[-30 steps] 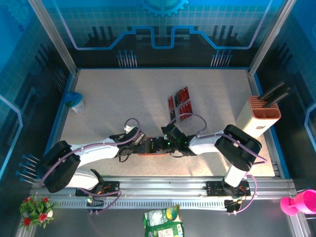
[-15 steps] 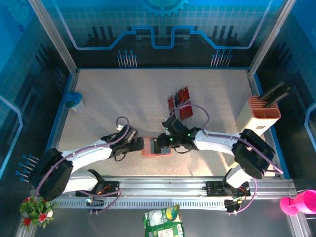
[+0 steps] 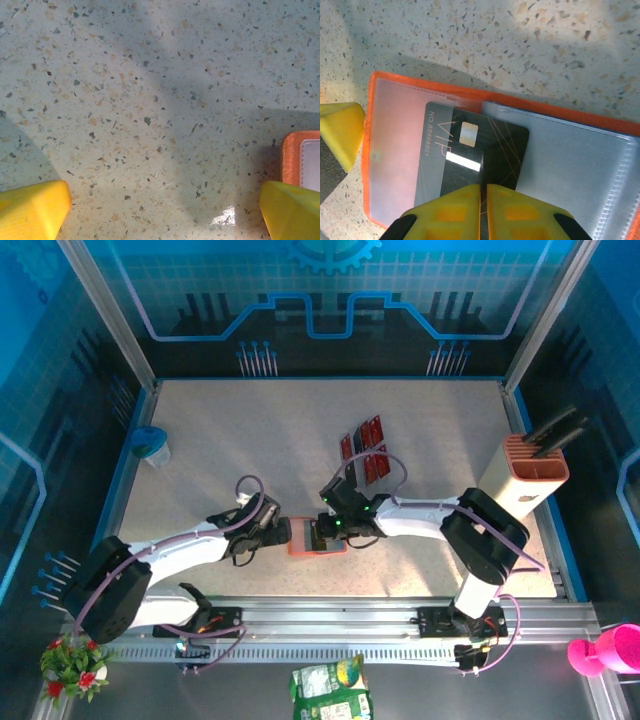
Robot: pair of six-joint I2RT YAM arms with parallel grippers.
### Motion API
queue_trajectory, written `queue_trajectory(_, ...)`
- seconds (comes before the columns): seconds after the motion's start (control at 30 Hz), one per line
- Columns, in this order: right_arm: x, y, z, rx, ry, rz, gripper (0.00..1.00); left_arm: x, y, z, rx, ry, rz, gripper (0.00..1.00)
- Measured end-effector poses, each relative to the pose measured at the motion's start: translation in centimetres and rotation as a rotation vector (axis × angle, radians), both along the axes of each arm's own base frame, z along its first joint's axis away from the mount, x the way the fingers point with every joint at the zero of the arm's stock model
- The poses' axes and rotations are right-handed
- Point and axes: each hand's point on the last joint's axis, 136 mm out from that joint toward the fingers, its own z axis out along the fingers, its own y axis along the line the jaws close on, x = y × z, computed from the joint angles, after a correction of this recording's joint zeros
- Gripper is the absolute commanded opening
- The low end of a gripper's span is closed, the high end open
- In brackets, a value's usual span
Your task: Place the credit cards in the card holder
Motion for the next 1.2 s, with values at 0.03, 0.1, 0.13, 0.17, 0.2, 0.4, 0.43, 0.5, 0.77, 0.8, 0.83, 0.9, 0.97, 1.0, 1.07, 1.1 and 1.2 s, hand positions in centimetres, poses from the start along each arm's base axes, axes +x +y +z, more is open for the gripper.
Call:
queue_trajectory(0.03,0.0,0.2,-0.1,-0.001,0.001,0.003,0.12,0.0,0.0,0.0,0.001,0.001,0.000,0.99)
queue_trajectory(0.1,0.1,0.7,-0.1,-0.002,0.001,0.009,0.12,0.1,0.0,0.0,0.006,0.002,0.001,0.99)
queue_trajectory(0.13,0.1,0.9,-0.1,0.000,0.000,0.012,0.12,0.1,0.0,-0.1,0.009,0.003,0.000,0.99)
queue_trajectory(0.17,0.1,1.3,-0.1,0.001,-0.001,0.018,0.11,0.1,0.0,-0.1,0.012,0.004,0.000,0.99)
queue_trajectory(0.2,0.1,1.5,-0.1,0.003,-0.002,0.023,0.11,0.1,0.0,-0.1,0.013,0.005,0.000,0.99)
queue_trajectory(0.4,-0.3,2.6,-0.4,0.020,0.007,0.047,0.09,0.1,0.1,-0.2,0.018,0.012,0.000,0.99)
queue_trajectory(0.43,-0.3,2.8,-0.4,0.026,0.009,0.048,0.09,0.1,0.0,-0.2,0.019,0.012,0.000,0.99)
queue_trajectory(0.5,-0.3,2.9,-0.3,0.031,0.011,0.051,0.10,0.2,0.1,-0.2,0.023,0.012,0.001,0.99)
queue_trajectory(0.77,-0.2,2.6,1.7,0.049,-0.020,0.046,0.09,0.2,0.1,-0.2,0.023,0.012,0.002,0.99)
queue_trajectory(0.8,-0.1,2.6,2.0,0.052,-0.028,0.045,0.09,0.2,0.1,-0.2,0.023,0.012,0.002,0.99)
queue_trajectory(0.83,0.0,2.6,2.3,0.054,-0.036,0.045,0.09,0.2,0.1,-0.2,0.024,0.011,0.002,0.99)
queue_trajectory(0.9,0.1,2.4,2.5,0.050,-0.043,0.045,0.08,0.2,0.1,-0.2,0.024,0.011,0.003,0.99)
queue_trajectory(0.97,0.1,2.2,2.3,0.039,-0.042,0.043,0.08,0.2,0.1,-0.3,0.025,0.011,0.003,0.99)
queue_trajectory(1.0,0.1,2.1,2.2,0.035,-0.040,0.042,0.08,0.2,0.1,-0.3,0.026,0.012,0.003,0.99)
queue_trajectory(1.07,0.1,1.9,2.1,0.029,-0.038,0.042,0.07,0.2,0.2,-0.3,0.028,0.014,0.003,0.99)
queue_trajectory(1.1,0.1,1.9,2.1,0.027,-0.037,0.043,0.07,0.2,0.1,-0.3,0.028,0.014,0.003,0.99)
queue_trajectory(1.2,0.1,1.8,1.4,0.014,-0.028,0.046,0.07,0.2,0.2,-0.4,0.030,0.016,0.003,0.99)
